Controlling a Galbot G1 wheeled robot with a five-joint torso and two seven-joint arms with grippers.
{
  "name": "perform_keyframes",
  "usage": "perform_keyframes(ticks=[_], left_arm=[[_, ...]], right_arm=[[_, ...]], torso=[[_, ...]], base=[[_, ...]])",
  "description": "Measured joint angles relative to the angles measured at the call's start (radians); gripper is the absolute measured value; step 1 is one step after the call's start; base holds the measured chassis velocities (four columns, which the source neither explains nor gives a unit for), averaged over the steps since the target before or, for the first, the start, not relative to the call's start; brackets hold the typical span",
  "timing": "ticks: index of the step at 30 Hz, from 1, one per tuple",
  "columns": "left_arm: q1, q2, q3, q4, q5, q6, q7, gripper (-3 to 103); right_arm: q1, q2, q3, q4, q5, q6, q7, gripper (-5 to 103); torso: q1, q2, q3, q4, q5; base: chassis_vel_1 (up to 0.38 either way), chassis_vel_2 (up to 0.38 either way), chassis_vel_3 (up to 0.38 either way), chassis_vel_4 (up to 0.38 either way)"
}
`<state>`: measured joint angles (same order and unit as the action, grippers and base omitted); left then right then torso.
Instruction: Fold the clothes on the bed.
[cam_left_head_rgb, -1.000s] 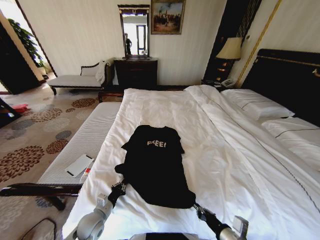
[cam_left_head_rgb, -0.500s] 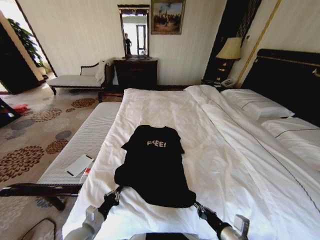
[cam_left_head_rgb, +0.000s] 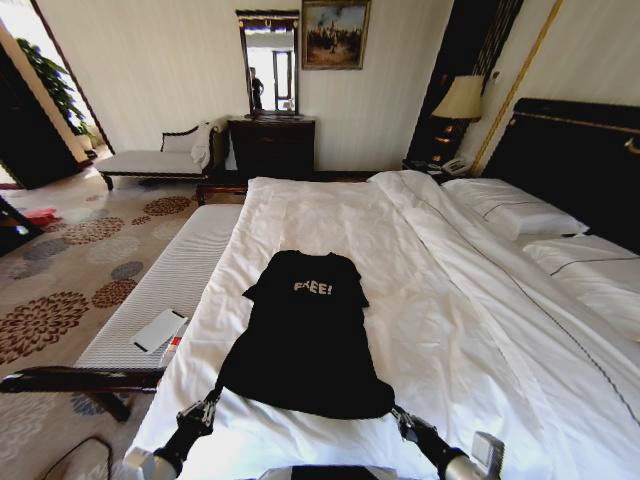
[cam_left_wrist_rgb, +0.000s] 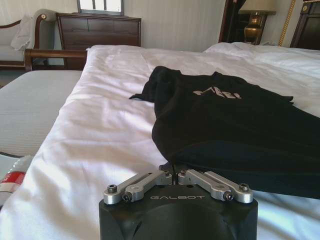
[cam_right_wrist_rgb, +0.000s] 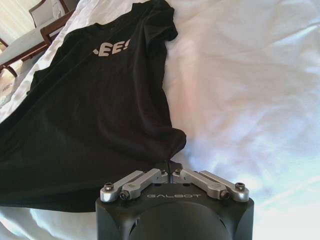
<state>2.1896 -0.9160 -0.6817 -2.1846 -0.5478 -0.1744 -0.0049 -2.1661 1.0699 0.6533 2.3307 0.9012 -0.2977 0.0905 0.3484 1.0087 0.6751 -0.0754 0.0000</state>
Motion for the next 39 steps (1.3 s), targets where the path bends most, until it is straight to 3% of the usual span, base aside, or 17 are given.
perform_keyframes(ticks=[7,16,26,32,39], left_arm=[[0.094,0.008,-0.026,-0.019,0.013,-0.034,0.007,0],[0.182,-0.005,-0.025,0.037,0.046,-0.119,0.016,0],[0.214,0.017,-0.084,0.016,0.019,-0.123,0.013,0],[0.235,0.009,-0.016,0.067,0.086,-0.146,0.013,0],[0.223,-0.005,0.004,0.078,0.099,-0.147,0.008,0]], right_arm=[[-0.025,0.0,0.019,0.013,-0.007,-0.007,0.001,0],[-0.07,0.013,0.009,0.027,-0.073,-0.01,-0.004,0],[-0.166,-0.009,0.074,0.133,-0.055,-0.04,0.005,0],[-0.155,-0.005,0.043,0.052,-0.125,-0.042,0.006,0],[-0.107,0.001,0.03,0.023,-0.102,-0.037,0.012,0]], torso=[[0.0,0.0,0.0,0.0002,0.0],[0.0,0.0,0.0,0.0001,0.0],[0.0,0.0,0.0,0.0001,-0.0002],[0.0,0.0,0.0,0.0003,0.0],[0.0,0.0,0.0,0.0003,0.0001]], base=[[0.0,0.0,0.0,0.0],[0.0,0.0,0.0,0.0],[0.0,0.0,0.0,0.0],[0.0,0.0,0.0,0.0],[0.0,0.0,0.0,0.0]])
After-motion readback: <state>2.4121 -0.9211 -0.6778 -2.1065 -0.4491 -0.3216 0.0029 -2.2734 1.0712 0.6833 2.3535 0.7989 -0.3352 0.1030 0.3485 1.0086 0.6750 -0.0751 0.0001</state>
